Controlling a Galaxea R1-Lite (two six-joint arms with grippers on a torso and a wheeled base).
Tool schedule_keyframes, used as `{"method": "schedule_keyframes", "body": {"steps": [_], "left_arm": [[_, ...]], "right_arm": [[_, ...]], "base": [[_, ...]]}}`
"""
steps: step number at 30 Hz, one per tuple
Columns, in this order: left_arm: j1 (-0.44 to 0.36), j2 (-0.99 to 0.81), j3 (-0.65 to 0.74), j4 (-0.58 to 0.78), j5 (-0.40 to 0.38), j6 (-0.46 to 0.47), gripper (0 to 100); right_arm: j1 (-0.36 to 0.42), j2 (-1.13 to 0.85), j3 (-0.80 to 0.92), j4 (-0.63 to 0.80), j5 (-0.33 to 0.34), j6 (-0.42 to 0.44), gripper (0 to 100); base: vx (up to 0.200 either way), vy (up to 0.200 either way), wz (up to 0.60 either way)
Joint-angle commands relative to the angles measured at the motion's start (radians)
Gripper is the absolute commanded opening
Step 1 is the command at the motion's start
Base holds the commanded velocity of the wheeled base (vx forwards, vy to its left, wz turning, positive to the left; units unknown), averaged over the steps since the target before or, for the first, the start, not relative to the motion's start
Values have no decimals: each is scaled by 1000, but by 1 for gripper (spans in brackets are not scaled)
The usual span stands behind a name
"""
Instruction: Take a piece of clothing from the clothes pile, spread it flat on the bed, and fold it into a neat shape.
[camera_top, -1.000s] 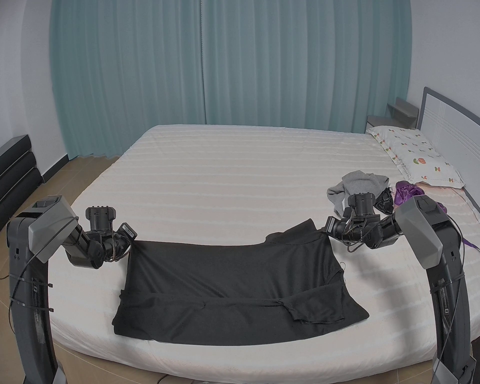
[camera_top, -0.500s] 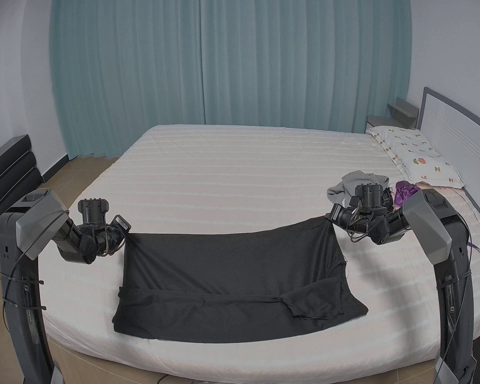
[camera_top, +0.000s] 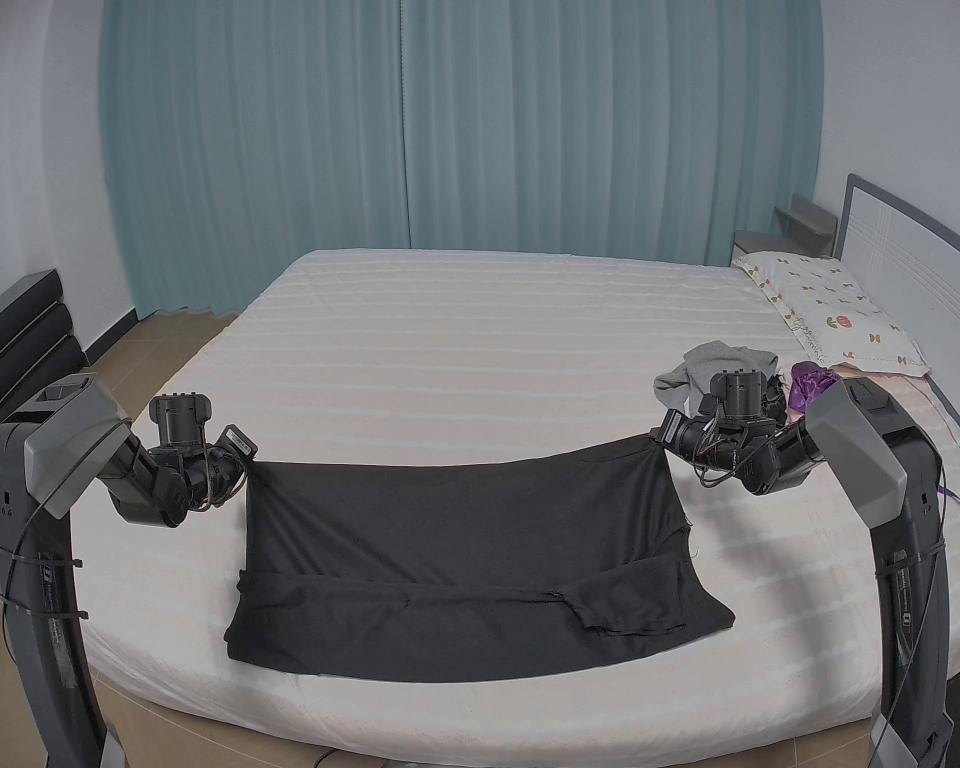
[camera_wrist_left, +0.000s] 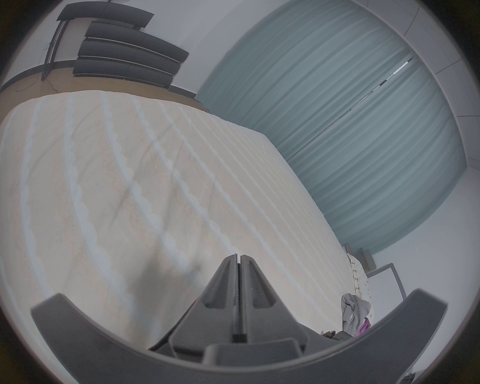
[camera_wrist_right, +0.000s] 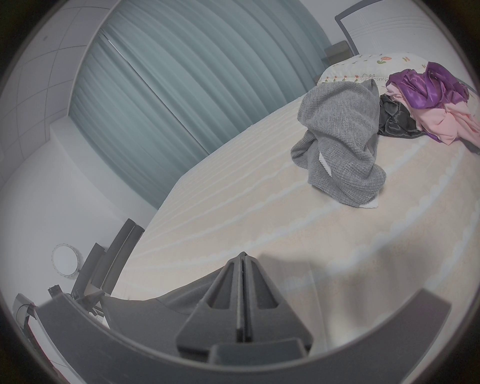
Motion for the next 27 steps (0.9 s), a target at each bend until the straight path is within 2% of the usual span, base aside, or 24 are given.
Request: {"method": "schedule_keyframes", "body": {"steps": [1, 18, 21, 27], "left_arm": [[-4, 2, 5, 2, -1, 1, 0], [1, 0, 25, 2, -6, 3, 0], [-1, -18, 67, 2, -6, 12, 0], [5, -47, 87, 0, -6, 18, 0]], "right_arm": [[2, -6, 19, 3, 1, -2, 0], [-1, -31, 68, -4, 11, 4, 0], [-3, -55, 97, -3, 16, 3, 0], [-7, -112, 160, -6, 50, 6, 0]], "base": [[0, 0, 0], [0, 0, 0], [0, 0, 0], [0, 0, 0]]}}
